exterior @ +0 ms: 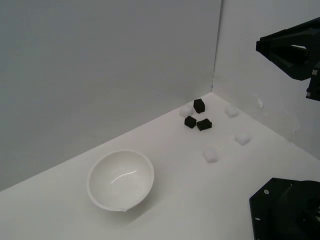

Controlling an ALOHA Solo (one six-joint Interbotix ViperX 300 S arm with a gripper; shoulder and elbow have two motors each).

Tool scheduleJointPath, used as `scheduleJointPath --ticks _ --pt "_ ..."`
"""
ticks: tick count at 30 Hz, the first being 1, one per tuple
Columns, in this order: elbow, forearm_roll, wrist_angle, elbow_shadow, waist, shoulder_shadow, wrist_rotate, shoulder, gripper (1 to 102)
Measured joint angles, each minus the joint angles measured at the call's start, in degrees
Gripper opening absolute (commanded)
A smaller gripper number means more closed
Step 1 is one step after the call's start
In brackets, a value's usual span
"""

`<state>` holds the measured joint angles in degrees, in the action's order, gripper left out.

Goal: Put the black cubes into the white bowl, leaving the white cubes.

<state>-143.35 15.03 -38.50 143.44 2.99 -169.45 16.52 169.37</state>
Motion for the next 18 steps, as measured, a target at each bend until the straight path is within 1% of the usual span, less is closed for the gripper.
scheduleJointPath --ticks 5,8,10,12,15,18 --pt "2.1 0.0 -1.5 -2.0 -0.1 6.3 -0.4 -6.1 4" --pt "2.6 0.0 -1.8 -2.5 -0.1 9.3 -0.4 -9.1 4" --pt "3.0 0.0 -2.5 -2.9 -0.1 11.4 -0.4 -11.2 5" --pt "3.9 0.0 -2.7 -3.7 -0.2 13.5 -0.3 -13.4 8" --pt "5.0 -0.1 -3.2 -4.9 0.4 16.8 -0.4 -16.6 18" --pt "6.0 -0.1 -3.7 -5.9 1.0 20.7 -0.3 -20.5 18"
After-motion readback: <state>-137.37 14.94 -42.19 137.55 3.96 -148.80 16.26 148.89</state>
